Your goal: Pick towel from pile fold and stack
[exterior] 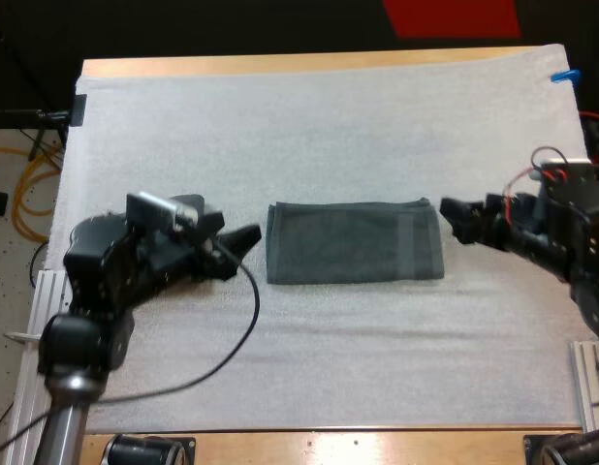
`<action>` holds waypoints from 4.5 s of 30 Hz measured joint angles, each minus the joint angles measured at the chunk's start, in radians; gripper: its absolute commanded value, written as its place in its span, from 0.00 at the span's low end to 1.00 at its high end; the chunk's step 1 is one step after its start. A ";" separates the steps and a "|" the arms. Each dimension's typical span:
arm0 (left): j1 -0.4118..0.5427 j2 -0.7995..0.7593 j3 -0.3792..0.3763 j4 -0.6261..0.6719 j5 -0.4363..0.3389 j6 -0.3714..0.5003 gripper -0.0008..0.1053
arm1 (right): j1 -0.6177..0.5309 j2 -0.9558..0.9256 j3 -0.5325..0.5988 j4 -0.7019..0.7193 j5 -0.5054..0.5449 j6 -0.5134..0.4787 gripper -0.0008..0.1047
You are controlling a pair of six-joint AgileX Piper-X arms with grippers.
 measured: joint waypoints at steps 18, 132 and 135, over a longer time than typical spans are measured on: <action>0.000 -0.275 -0.002 0.412 -0.089 0.038 0.66 | 0.000 -0.039 0.000 0.230 0.190 -0.015 0.68; 0.000 -0.275 0.016 0.416 -0.117 0.031 0.66 | 0.164 0.721 -0.216 -0.028 -0.105 0.120 0.01; 0.000 -0.275 0.022 0.419 -0.117 0.031 0.66 | 0.164 0.721 -0.216 -0.028 -0.113 0.120 0.01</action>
